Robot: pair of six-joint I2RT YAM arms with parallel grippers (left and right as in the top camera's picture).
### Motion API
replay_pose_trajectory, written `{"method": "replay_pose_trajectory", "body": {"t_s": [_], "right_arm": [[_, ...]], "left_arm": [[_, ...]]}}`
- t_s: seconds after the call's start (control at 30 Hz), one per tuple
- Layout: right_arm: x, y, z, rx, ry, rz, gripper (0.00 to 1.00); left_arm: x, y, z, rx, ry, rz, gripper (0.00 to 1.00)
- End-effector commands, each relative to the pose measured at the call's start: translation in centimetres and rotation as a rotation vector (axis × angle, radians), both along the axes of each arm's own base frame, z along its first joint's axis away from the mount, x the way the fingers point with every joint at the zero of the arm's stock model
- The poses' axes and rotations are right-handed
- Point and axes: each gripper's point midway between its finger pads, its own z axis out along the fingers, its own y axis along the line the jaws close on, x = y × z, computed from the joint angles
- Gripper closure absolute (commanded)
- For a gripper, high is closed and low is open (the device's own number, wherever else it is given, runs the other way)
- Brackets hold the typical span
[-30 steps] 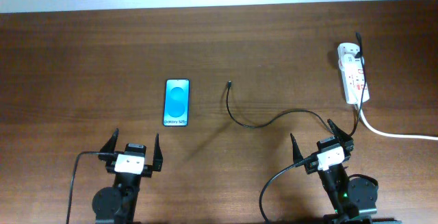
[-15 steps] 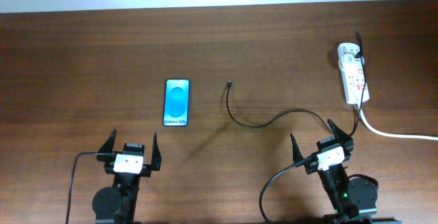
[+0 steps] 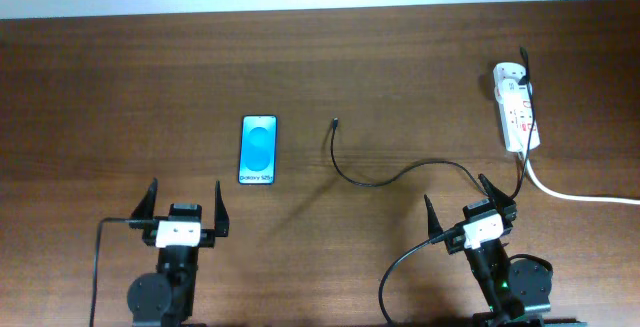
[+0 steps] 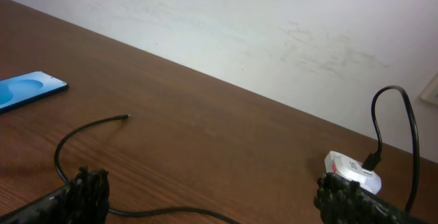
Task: Plug charger to phone and switch on socket
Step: 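Move the left gripper over the blue phone and lower onto it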
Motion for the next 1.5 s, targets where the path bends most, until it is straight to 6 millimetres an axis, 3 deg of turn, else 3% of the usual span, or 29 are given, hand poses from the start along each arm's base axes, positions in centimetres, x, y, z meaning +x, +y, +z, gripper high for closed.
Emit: {"method": "replay_pose_trajectory", "body": {"t_s": [0.0,0.17,0.37,0.6,0.7,0.77,1.0,1.07,1.17,1.37,1.47], "right_arm": [[0.0,-0.2,-0.3,-0.004,0.002,-0.012,0.02],[0.0,-0.2,-0.3,-0.003,0.002,-0.012,0.02],[0.0,-0.2,-0.3,-0.004,0.002,-0.012,0.02],[0.0,-0.2,-0.2,-0.003,0.002,-0.012,0.02],[0.0,-0.2,-0.2,-0.003,0.002,-0.012,0.01],[0.0,-0.2,-0.3,-0.003,0.002,-0.012,0.01],[0.0,-0.2,-0.3,-0.003,0.002,-0.012,0.02],[0.0,-0.2,-0.2,-0.003,0.002,-0.012,0.02],[0.0,-0.2,-0.3,-0.003,0.002,-0.012,0.02],[0.0,-0.2,-0.3,-0.003,0.002,-0.012,0.02],[0.0,-0.2,-0.2,-0.004,0.002,-0.012,0.02]], "left_arm": [[0.7,0.3,3.2,-0.006,-0.002,0.016,0.01],[3.3,-1.4,6.2,-0.006,0.1,-0.082,0.01],[8.0,-4.3,8.1,-0.055,0.301,-0.241,0.01],[13.4,-8.3,7.1,-0.151,0.642,-0.335,0.01],[14.7,-11.4,7.3,-0.173,0.742,-0.446,0.01],[14.8,-12.8,6.2,-0.178,0.794,-0.489,0.01],[15.4,-13.4,4.1,-0.229,0.858,-0.492,0.01],[16.2,-11.8,3.3,-0.288,0.884,-0.345,0.01],[17.0,-9.3,0.3,-0.311,0.946,-0.098,0.01],[18.2,-11.2,-4.6,-0.272,1.089,-0.024,0.01],[19.5,-10.7,-5.1,-0.236,1.143,0.097,0.0]]}}
